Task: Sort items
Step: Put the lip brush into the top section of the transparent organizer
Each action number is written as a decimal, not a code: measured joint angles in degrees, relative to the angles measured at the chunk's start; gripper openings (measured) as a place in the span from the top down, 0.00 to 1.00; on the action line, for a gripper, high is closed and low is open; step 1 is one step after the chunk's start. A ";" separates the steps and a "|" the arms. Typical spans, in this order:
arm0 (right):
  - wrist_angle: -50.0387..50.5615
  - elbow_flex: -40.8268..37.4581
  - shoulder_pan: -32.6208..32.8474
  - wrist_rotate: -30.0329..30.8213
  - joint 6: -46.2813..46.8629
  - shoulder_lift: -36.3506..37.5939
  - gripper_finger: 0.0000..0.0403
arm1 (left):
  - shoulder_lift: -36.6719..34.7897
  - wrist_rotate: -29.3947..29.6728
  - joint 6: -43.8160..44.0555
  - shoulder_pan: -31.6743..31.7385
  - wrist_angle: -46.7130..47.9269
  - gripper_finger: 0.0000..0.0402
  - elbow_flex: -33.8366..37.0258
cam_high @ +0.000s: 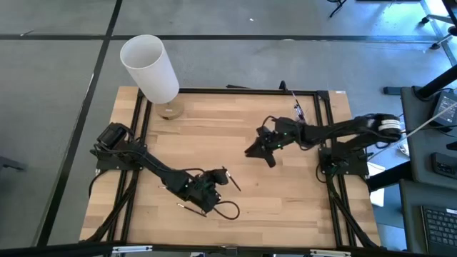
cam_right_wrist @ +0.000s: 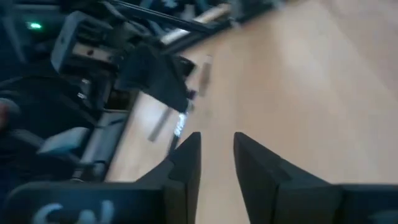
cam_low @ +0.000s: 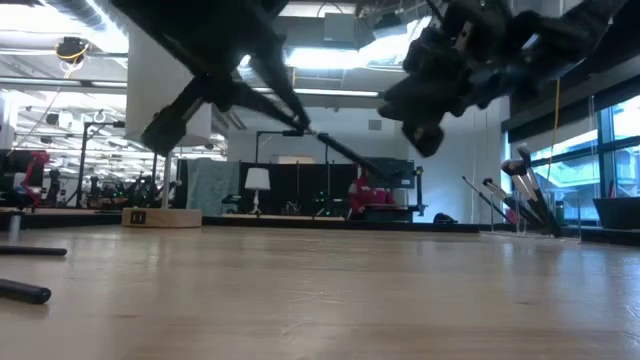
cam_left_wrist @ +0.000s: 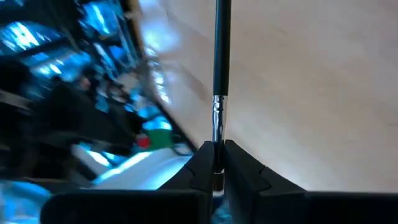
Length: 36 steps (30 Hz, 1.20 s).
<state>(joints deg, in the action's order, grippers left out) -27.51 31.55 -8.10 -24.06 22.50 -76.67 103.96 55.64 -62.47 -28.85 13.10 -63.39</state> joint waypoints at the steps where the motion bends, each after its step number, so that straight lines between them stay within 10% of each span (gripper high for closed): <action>1: -3.37 0.00 0.00 -1.84 0.81 -1.91 0.75 | -0.06 0.44 -2.52 0.07 -1.23 0.95 -0.06; 19: -13.77 12.29 3.06 -14.73 1.70 -24.54 0.55 | -0.19 5.28 -10.54 0.88 -2.61 0.94 -0.12; 36: -9.54 18.49 4.06 -14.52 1.85 -28.68 0.94 | -0.26 5.86 -9.63 0.61 -2.66 0.93 -0.23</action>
<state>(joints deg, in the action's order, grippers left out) -37.05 50.04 -4.03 -38.57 24.35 -105.34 103.70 61.51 -72.10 -28.23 10.44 -63.61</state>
